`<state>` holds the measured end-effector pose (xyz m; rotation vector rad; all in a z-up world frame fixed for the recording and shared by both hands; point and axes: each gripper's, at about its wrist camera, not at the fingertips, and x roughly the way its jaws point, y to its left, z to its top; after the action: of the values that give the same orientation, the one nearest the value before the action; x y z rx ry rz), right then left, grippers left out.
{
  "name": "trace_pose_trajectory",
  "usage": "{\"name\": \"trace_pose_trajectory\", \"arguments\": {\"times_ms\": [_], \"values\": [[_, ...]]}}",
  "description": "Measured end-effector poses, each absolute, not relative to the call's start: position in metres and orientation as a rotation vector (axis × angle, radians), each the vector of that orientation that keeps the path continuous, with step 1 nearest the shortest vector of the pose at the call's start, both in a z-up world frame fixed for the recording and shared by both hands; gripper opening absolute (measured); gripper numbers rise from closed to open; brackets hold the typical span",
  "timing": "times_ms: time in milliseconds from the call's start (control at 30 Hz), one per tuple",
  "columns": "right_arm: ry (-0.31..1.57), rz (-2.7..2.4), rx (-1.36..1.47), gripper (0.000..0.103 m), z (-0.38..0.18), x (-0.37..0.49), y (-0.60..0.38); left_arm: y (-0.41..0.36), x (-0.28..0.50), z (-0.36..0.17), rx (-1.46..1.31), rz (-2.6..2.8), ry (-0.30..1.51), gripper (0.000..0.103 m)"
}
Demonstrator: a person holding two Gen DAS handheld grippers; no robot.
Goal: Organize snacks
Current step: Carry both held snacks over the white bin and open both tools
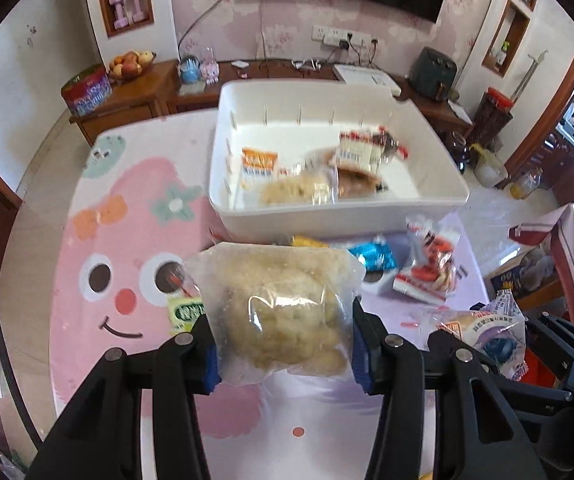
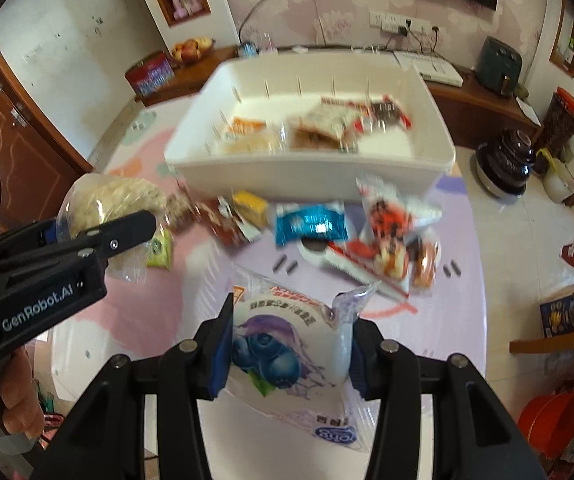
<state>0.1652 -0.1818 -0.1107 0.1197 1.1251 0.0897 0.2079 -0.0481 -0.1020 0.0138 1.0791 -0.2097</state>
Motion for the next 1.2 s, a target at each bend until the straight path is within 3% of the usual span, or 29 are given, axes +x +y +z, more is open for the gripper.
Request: {"name": "trace_pose_trajectory", "arguments": {"times_ms": [600, 900, 1200], "values": [[0.901, 0.020, 0.152, 0.048, -0.008, 0.246, -0.202, -0.041, 0.280, -0.013, 0.017, -0.206, 0.903, 0.048], [0.805, -0.041, 0.143, 0.048, 0.026, 0.293, -0.211, -0.048, 0.325, -0.002, 0.027, -0.192, 0.860, 0.048], [0.799, -0.101, 0.180, 0.048, 0.021, 0.330, -0.224, -0.064, 0.362, -0.015, 0.059, -0.180, 0.867, 0.048]]}}
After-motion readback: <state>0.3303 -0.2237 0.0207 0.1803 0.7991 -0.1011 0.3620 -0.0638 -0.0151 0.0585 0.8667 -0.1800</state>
